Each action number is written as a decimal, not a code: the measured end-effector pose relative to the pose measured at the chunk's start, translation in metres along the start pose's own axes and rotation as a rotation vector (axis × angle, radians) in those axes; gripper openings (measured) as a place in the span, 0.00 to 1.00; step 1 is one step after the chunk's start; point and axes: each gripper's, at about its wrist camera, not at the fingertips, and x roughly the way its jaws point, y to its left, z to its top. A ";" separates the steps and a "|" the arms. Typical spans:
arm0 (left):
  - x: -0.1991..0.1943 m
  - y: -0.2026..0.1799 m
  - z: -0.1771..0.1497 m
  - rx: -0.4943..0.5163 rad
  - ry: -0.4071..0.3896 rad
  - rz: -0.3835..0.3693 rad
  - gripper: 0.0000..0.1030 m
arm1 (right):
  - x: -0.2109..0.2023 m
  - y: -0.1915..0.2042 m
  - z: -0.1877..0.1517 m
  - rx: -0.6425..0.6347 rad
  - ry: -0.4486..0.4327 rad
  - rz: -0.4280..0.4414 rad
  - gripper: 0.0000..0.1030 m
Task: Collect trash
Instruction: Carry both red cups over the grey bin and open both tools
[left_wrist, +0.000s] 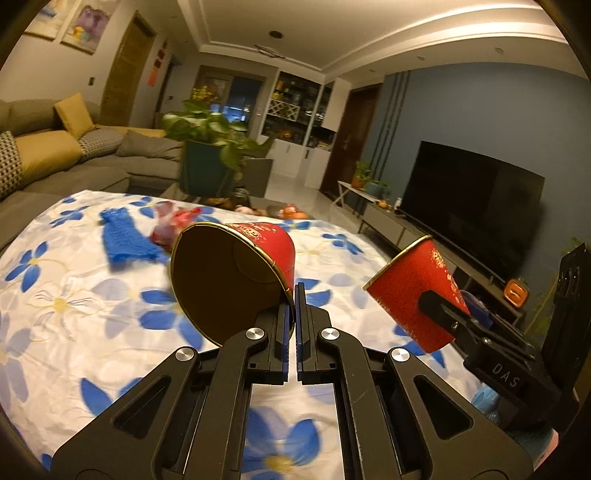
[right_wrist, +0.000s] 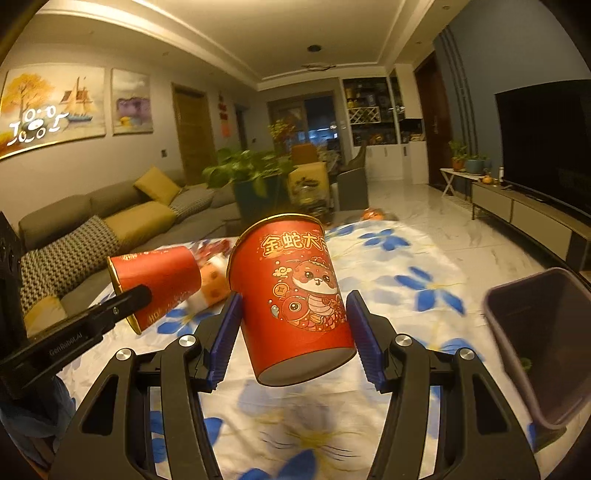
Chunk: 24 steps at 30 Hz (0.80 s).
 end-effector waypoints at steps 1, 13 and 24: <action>0.002 -0.006 -0.001 0.007 0.002 -0.011 0.01 | -0.005 -0.007 0.001 0.007 -0.012 -0.016 0.55; 0.032 -0.083 -0.007 0.101 0.026 -0.143 0.01 | -0.049 -0.071 0.006 0.066 -0.086 -0.158 0.55; 0.058 -0.154 -0.011 0.171 0.042 -0.264 0.01 | -0.084 -0.131 0.011 0.138 -0.158 -0.300 0.55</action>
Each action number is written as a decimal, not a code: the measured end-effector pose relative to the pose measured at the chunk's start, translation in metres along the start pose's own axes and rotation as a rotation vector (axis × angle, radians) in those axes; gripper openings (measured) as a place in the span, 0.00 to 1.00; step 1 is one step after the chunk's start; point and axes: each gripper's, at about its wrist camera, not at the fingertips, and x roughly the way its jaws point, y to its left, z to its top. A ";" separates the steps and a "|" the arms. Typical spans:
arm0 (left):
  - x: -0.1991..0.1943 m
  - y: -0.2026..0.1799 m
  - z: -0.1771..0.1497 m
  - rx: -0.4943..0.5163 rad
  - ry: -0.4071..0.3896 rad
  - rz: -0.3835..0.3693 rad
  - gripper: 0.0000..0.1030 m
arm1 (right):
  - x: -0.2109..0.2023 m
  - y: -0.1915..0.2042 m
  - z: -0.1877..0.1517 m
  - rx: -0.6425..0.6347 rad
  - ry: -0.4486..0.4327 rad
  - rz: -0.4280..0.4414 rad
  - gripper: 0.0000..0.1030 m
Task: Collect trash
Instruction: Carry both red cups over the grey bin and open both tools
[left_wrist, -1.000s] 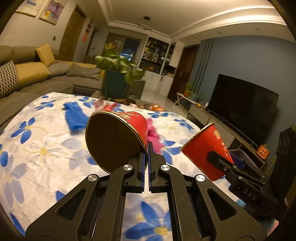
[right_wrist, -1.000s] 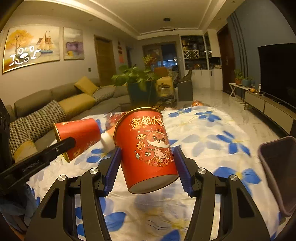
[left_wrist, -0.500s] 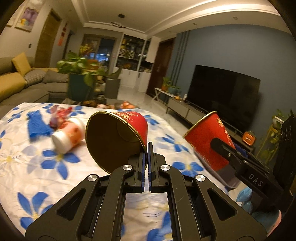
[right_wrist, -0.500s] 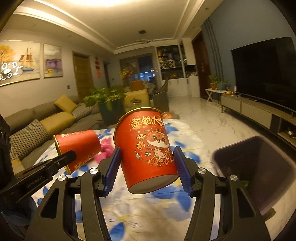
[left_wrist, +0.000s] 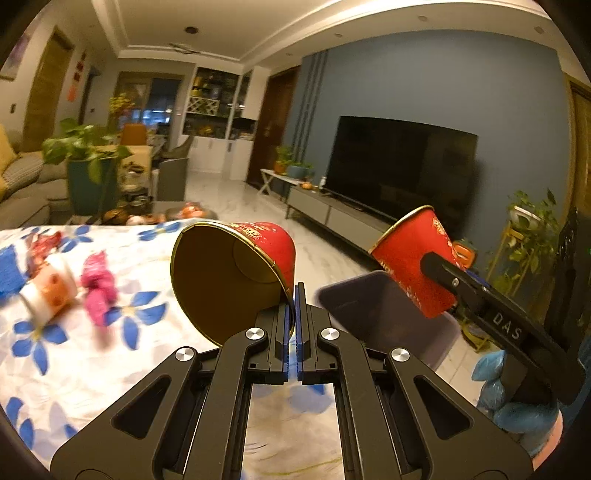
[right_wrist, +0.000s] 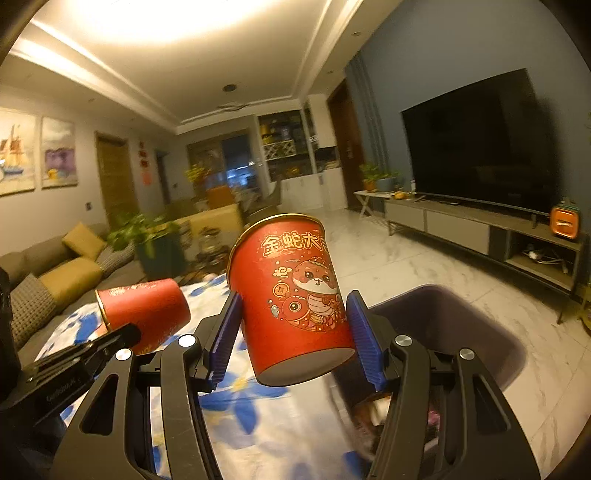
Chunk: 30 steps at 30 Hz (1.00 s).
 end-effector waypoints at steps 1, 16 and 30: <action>0.004 -0.007 0.001 0.005 0.002 -0.011 0.01 | -0.002 -0.008 0.002 0.007 -0.010 -0.018 0.55; 0.069 -0.089 -0.004 0.091 0.054 -0.162 0.01 | -0.008 -0.073 0.008 0.072 -0.031 -0.155 0.55; 0.100 -0.111 -0.008 0.092 0.088 -0.223 0.01 | -0.003 -0.093 0.011 0.107 -0.038 -0.183 0.56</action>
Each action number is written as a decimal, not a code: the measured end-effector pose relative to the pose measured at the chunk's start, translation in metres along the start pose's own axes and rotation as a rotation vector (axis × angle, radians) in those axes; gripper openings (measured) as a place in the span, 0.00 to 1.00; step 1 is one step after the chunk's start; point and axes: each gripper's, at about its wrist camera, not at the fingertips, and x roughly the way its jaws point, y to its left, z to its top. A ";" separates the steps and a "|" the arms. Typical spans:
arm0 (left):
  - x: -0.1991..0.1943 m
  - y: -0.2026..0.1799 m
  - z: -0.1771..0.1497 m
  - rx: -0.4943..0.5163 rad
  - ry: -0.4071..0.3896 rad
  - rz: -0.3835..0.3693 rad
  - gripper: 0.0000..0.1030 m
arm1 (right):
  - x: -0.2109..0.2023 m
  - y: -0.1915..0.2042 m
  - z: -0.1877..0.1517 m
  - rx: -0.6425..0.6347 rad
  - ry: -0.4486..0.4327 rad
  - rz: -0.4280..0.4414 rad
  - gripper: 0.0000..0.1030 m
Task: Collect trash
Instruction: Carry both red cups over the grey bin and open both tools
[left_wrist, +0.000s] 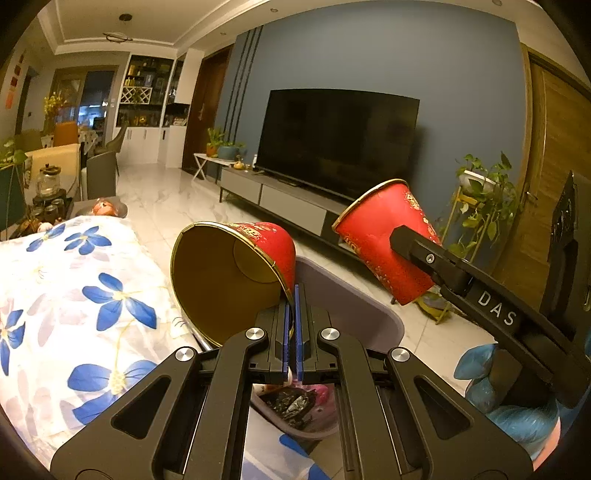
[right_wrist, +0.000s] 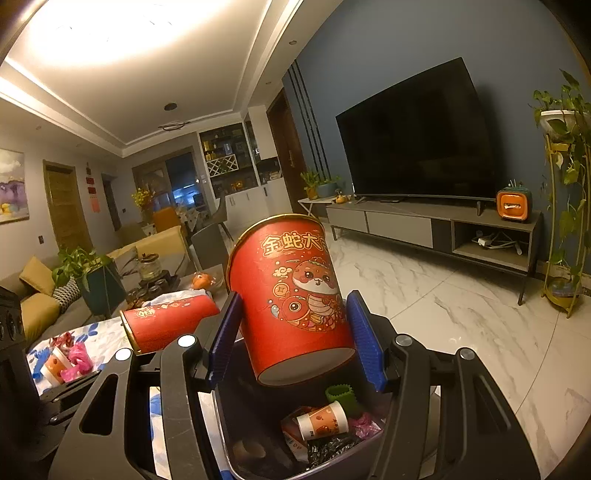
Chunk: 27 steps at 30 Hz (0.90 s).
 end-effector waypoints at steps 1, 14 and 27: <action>0.001 -0.001 0.000 0.000 0.002 -0.003 0.01 | 0.001 -0.001 0.000 0.001 0.000 -0.001 0.56; 0.017 -0.008 0.002 0.016 0.026 -0.014 0.02 | 0.002 -0.005 0.001 0.022 -0.002 -0.017 0.56; -0.001 0.021 -0.010 -0.068 0.011 0.018 0.73 | 0.010 -0.005 -0.002 0.030 0.021 -0.005 0.58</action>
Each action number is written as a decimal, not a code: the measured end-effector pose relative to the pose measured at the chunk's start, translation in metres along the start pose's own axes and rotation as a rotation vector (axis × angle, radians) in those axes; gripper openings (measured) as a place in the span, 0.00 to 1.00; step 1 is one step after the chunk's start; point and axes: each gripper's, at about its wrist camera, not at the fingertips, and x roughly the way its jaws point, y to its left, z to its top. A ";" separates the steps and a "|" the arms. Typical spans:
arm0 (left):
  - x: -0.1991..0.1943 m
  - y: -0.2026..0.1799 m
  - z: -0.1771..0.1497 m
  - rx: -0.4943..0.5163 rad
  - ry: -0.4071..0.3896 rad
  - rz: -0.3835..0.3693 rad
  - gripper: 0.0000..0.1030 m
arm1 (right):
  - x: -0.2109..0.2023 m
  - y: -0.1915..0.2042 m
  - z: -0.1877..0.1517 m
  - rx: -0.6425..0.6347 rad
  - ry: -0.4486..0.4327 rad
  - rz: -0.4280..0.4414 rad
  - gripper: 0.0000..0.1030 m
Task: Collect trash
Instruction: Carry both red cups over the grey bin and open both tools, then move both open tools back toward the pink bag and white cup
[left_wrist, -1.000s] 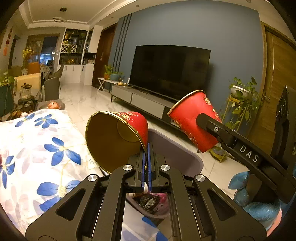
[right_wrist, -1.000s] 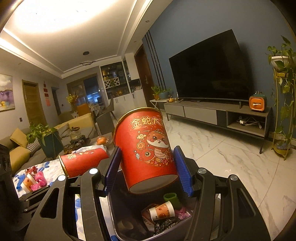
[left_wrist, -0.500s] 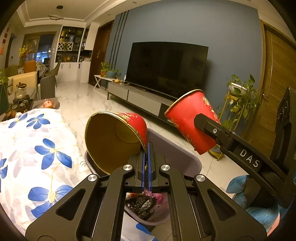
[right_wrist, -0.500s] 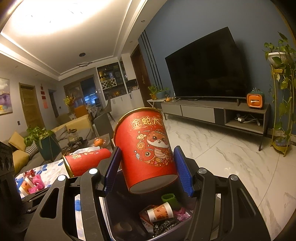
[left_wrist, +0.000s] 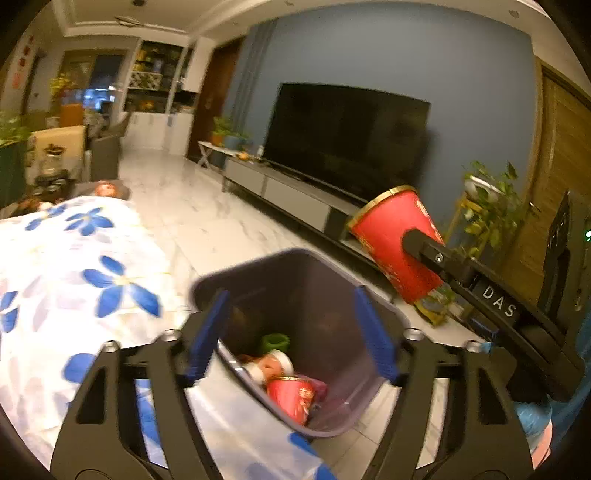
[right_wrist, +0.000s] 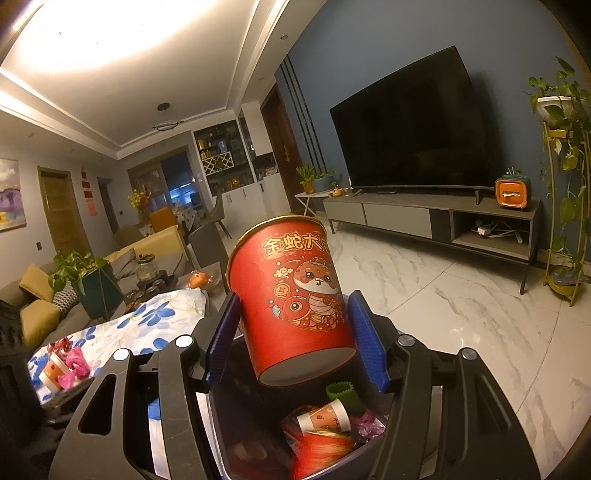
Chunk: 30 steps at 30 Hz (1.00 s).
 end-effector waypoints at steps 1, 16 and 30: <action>-0.005 0.004 -0.001 -0.006 -0.007 0.013 0.75 | 0.001 0.001 -0.001 -0.002 0.003 0.001 0.58; -0.075 0.046 -0.014 -0.065 -0.104 0.228 0.91 | -0.003 0.017 -0.006 -0.038 0.005 -0.002 0.69; -0.125 0.075 -0.019 -0.064 -0.149 0.393 0.91 | -0.021 0.054 -0.023 -0.073 -0.002 0.032 0.71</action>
